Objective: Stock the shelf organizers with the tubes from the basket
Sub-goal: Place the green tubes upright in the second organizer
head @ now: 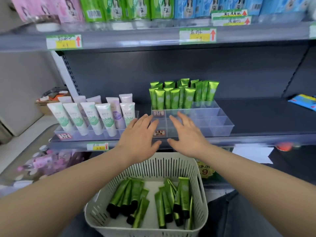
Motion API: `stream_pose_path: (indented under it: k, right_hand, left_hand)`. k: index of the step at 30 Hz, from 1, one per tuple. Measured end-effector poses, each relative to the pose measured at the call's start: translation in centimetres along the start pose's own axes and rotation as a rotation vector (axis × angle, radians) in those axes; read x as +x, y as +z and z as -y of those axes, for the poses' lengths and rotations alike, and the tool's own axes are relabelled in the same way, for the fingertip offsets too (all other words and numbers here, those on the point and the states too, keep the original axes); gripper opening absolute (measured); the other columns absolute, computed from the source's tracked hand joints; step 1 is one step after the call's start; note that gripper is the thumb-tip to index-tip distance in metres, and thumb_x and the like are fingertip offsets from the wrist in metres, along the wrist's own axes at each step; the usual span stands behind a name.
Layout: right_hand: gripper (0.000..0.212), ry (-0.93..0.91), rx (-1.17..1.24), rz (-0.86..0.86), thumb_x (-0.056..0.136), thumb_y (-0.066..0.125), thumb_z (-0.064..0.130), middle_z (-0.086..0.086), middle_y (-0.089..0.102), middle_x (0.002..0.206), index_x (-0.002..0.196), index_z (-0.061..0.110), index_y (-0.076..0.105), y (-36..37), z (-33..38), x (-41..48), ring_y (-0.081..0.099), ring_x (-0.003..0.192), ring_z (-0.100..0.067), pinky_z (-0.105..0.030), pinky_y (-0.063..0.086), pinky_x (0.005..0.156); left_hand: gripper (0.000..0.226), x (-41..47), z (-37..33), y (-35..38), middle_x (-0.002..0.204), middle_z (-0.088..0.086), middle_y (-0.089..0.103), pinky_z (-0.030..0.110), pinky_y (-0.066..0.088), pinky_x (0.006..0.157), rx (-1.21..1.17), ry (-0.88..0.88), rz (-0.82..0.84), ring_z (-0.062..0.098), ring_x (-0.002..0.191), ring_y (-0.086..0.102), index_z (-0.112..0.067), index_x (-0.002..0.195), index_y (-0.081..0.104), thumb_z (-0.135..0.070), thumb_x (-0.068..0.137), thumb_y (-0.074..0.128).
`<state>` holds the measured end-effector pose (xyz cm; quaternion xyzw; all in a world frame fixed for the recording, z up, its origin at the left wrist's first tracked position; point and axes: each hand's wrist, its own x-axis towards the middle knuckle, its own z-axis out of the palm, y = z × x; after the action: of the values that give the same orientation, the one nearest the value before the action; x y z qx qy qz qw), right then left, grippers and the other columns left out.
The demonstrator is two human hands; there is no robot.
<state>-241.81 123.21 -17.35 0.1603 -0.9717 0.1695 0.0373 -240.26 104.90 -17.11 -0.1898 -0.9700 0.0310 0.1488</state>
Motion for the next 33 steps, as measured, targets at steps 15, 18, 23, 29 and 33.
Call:
stream_pose_path:
  k: [15,18,23,29,33]
  right_hand:
    - [0.078,-0.008,0.042,0.178,0.084,0.058,0.038,-0.004,0.008,0.157,0.148,0.021,0.017,8.1,1.2,-4.0,0.009,0.144,-0.022,-0.037,0.014,0.116]
    - [0.076,0.012,0.109,0.229,0.083,0.061,0.033,-0.003,0.014,0.155,0.147,0.021,0.020,9.5,1.1,-4.2,0.014,0.143,-0.023,-0.038,0.016,0.116]
    - [0.077,0.031,0.096,0.326,0.084,0.060,0.034,-0.004,0.013,0.156,0.148,0.020,0.019,11.9,0.4,-4.0,0.015,0.143,-0.024,-0.038,0.017,0.117]
    - [0.077,0.041,0.089,0.423,0.085,0.060,0.035,-0.005,0.015,0.155,0.148,0.018,0.020,14.8,-0.4,-3.2,0.016,0.143,-0.023,-0.036,0.018,0.116]
    - [0.067,0.064,0.099,0.490,0.084,0.060,0.033,-0.005,0.033,0.142,0.142,0.014,0.031,17.0,-1.0,-2.4,0.033,0.132,-0.023,-0.038,0.030,0.111]
  left_hand:
    - [0.068,-6.9,-0.1,6.3,0.153,0.006,0.027,0.032,0.014,0.116,-0.114,-0.027,0.180,0.021,0.142,0.021,-0.012,0.147,0.022,-0.046,0.092,0.042]
    - [0.064,-7.4,0.4,7.9,0.149,0.006,0.033,0.032,0.018,0.115,-0.150,-0.051,0.216,0.021,0.138,0.028,-0.012,0.145,0.026,-0.043,0.092,0.043]
    - [0.060,-8.0,1.6,10.6,0.146,0.006,0.038,0.034,0.026,0.114,-0.192,-0.101,0.303,0.022,0.134,0.035,-0.012,0.143,0.031,-0.040,0.092,0.044]
    - [0.051,-8.1,3.0,13.4,0.134,0.006,0.048,0.035,0.036,0.107,-0.244,-0.160,0.405,0.022,0.124,0.044,-0.011,0.135,0.041,-0.038,0.091,0.046]
    - [0.043,-7.8,3.4,15.7,0.125,0.005,0.052,0.035,0.040,0.101,-0.273,-0.186,0.502,0.023,0.116,0.049,-0.012,0.127,0.047,-0.037,0.092,0.046]
